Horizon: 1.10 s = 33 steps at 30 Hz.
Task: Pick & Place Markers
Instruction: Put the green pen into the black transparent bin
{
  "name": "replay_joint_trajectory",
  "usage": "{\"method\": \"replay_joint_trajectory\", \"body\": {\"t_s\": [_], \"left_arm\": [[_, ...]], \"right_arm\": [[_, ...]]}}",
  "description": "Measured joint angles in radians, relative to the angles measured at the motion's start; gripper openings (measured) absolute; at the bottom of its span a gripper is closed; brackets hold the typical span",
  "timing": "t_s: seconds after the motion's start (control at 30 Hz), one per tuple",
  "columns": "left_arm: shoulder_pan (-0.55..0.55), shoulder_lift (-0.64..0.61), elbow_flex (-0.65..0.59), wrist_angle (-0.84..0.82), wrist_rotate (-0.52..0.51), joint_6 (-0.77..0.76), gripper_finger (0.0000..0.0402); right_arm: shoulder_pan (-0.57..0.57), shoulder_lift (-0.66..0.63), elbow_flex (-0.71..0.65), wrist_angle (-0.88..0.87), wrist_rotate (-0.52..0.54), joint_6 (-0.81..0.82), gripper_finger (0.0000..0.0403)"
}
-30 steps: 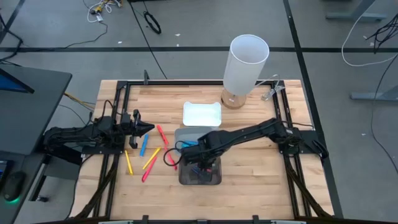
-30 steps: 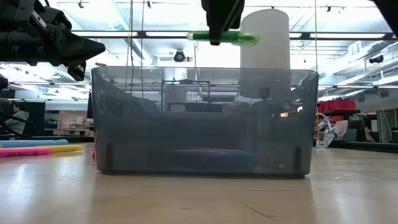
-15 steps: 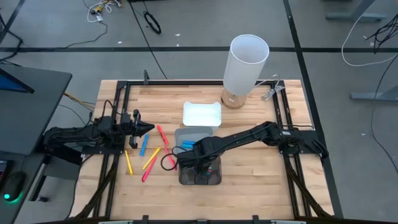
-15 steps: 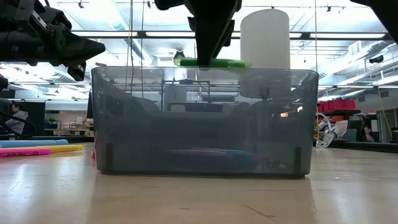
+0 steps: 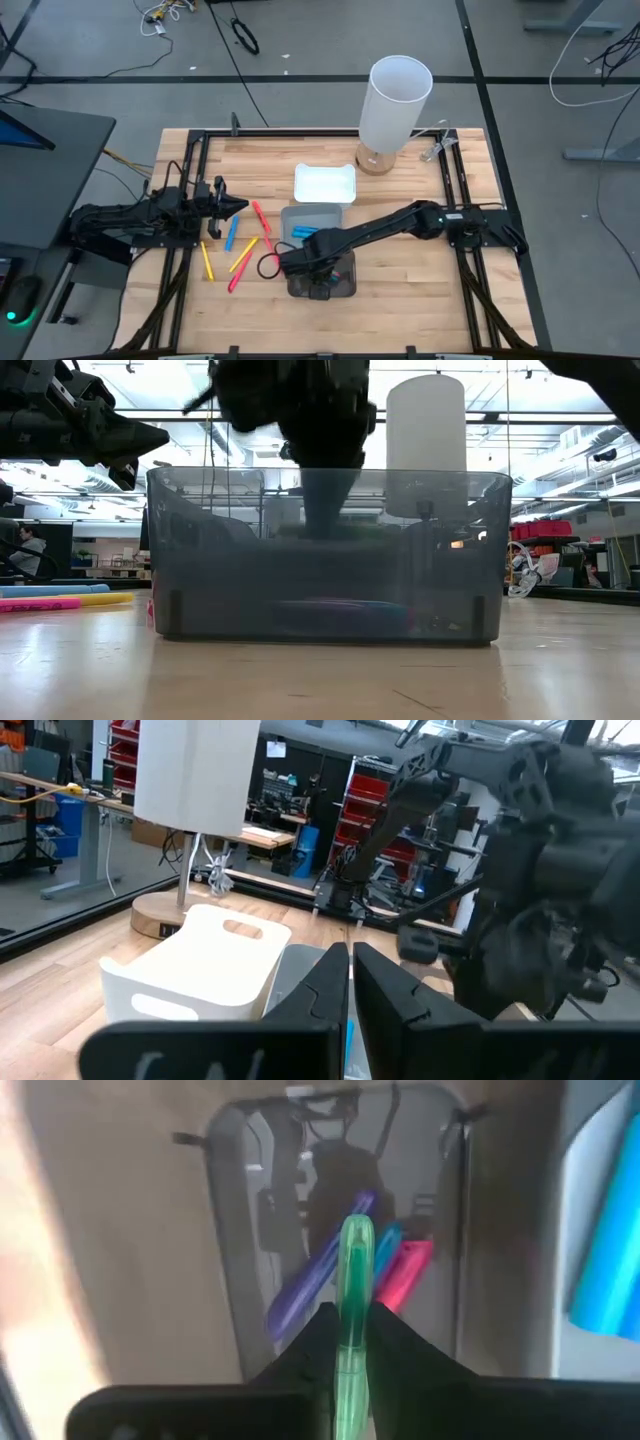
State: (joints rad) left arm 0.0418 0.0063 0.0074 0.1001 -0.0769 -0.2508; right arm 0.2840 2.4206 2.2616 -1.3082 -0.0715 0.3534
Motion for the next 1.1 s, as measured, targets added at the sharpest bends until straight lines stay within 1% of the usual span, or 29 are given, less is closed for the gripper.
{"method": "replay_joint_trajectory", "body": {"t_s": [0.23,0.5,0.7,0.93,1.0,1.1], "left_arm": [[0.0,0.0,0.0,0.0,0.0,0.0,0.0023],[0.0,0.0,0.0,0.0,0.0,0.0,0.0023],[0.0,0.0,0.0,0.0,0.0,0.0,0.0023],[0.0,0.0,0.0,0.0,0.0,0.0,0.0023],[0.0,0.0,0.0,0.0,0.0,0.0,0.0023],[0.0,0.0,0.0,0.0,0.0,0.0,0.0023]], "right_arm": [[0.0,0.042,0.0,0.005,-0.033,-0.016,0.0025],[-0.002,0.045,0.0,0.044,-0.016,-0.059,0.0025],[-0.002,0.053,0.001,0.078,-0.015,-0.059,0.0025],[-0.002,0.074,-0.001,0.07,-0.015,-0.055,0.0025],[-0.002,0.074,0.0,0.077,-0.016,-0.055,0.003],[-0.002,0.074,0.0,0.074,-0.016,-0.056,0.005]]}}
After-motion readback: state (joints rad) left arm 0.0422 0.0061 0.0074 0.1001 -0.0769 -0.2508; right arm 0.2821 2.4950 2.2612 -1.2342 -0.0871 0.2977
